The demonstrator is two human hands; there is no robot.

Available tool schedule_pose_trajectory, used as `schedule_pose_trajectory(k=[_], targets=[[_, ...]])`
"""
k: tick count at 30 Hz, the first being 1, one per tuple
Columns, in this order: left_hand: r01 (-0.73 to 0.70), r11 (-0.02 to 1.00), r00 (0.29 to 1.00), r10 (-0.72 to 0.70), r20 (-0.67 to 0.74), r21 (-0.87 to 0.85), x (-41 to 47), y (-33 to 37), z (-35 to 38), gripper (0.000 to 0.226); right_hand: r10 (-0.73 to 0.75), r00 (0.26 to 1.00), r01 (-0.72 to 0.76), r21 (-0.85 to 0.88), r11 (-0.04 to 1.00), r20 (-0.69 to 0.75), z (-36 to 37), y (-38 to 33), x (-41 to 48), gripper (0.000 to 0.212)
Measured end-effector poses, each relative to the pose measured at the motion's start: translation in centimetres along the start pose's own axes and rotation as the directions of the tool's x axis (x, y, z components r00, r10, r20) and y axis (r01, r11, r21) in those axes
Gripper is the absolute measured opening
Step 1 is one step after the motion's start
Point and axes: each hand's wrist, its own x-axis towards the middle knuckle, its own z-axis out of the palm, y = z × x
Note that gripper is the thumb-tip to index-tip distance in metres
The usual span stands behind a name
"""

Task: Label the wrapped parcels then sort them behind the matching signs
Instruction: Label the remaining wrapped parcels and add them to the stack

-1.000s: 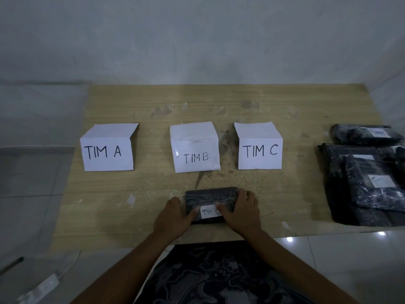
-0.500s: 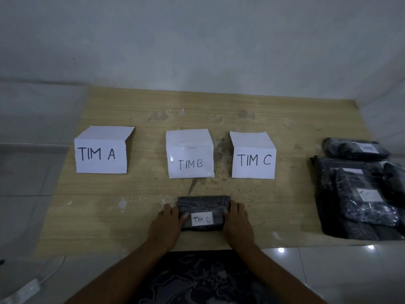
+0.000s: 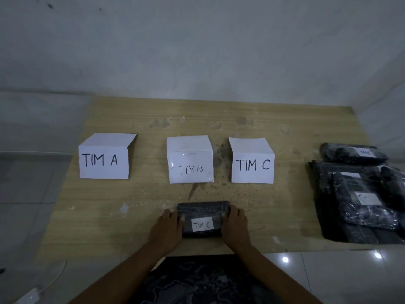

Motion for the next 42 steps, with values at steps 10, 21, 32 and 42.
schedule_pose_trajectory(k=[10,21,32,42], targets=[[-0.162,0.894,0.963,0.050,-0.265,-0.419,0.4,5.7,-2.9,0.031,0.040,0.979,0.035,0.364,0.931,-0.198,-6.0,1.1,0.8,0.027],[-0.246,0.794,0.910,-0.009,-0.415,-0.556,9.3,16.1,-7.4,0.008,0.039,0.945,0.086,0.364,0.927,-0.324,-15.7,1.6,10.5,0.032],[-0.162,0.776,0.945,-0.055,-0.321,-0.609,21.2,23.8,-10.5,0.027,-0.003,0.966,0.109,0.395,0.912,-0.260,-22.8,0.7,25.4,0.030],[-0.042,0.721,0.952,-0.181,-0.247,-0.692,31.2,27.2,-10.7,0.034,0.004,0.991,0.060,0.461,0.886,-0.137,-23.8,0.4,35.5,0.037]])
